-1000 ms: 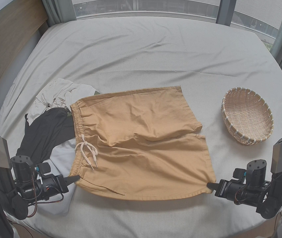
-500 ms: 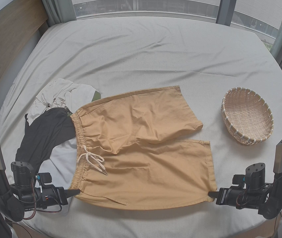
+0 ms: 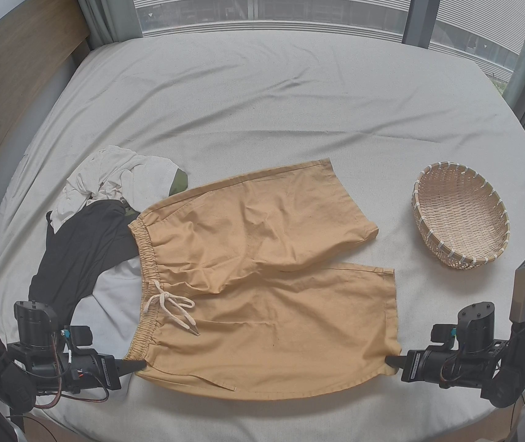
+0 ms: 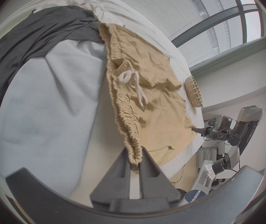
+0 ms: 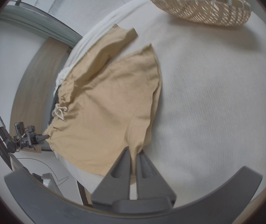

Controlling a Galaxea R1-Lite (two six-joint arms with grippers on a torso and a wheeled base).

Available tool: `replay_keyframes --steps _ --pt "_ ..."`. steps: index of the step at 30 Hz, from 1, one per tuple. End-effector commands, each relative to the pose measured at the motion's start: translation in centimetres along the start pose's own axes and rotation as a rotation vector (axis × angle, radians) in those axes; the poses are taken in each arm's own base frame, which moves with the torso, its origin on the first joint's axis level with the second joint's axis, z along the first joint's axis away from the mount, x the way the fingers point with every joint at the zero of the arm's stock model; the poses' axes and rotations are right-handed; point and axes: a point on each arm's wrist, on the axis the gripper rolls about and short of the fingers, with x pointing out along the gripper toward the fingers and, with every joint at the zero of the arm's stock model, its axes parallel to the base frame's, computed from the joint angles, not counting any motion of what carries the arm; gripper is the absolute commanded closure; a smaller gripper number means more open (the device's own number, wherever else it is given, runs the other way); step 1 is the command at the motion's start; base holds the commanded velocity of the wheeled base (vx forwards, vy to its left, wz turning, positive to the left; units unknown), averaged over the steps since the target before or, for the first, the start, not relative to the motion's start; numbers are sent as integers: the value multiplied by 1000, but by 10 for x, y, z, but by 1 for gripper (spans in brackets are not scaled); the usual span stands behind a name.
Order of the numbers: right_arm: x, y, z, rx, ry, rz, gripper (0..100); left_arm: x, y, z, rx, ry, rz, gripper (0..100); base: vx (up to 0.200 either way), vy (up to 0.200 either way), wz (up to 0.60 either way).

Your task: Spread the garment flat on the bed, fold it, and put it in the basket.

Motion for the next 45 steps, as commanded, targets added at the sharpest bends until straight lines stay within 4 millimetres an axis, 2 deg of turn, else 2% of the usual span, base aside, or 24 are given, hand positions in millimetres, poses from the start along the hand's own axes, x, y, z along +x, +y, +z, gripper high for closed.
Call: replay_keyframes --steps 1,4,8,10,11,17,24,31,38,45 --pt "-9 10 20 11 -136 75 100 -4 -4 7 50 -79 -27 100 0 0 0" --pt "-18 22 38 13 -241 140 100 -7 -10 17 76 -167 -57 100 0 0 0" --pt "-21 37 63 5 -357 217 100 -9 -17 31 86 -293 -110 100 0 0 0" --pt "-22 39 67 6 -378 231 100 -10 -19 35 87 -321 -119 100 0 0 0" --pt "-22 46 80 8 -426 271 100 -9 -19 43 74 -362 -119 100 0 0 0" --pt "-16 54 106 -10 -512 318 100 -6 -18 54 52 -408 -98 100 0 0 0" --pt "1 56 143 -8 -617 351 100 1 -18 75 -30 -506 -69 100 0 0 0" --pt "8 62 162 -8 -612 353 100 4 -21 85 -59 -547 -85 100 0 0 0" --pt "15 66 174 -11 -616 357 100 6 -22 95 -101 -576 -112 100 0 0 0" --pt "20 73 185 -16 -600 371 100 10 -20 102 -131 -626 -68 100 0 0 0"
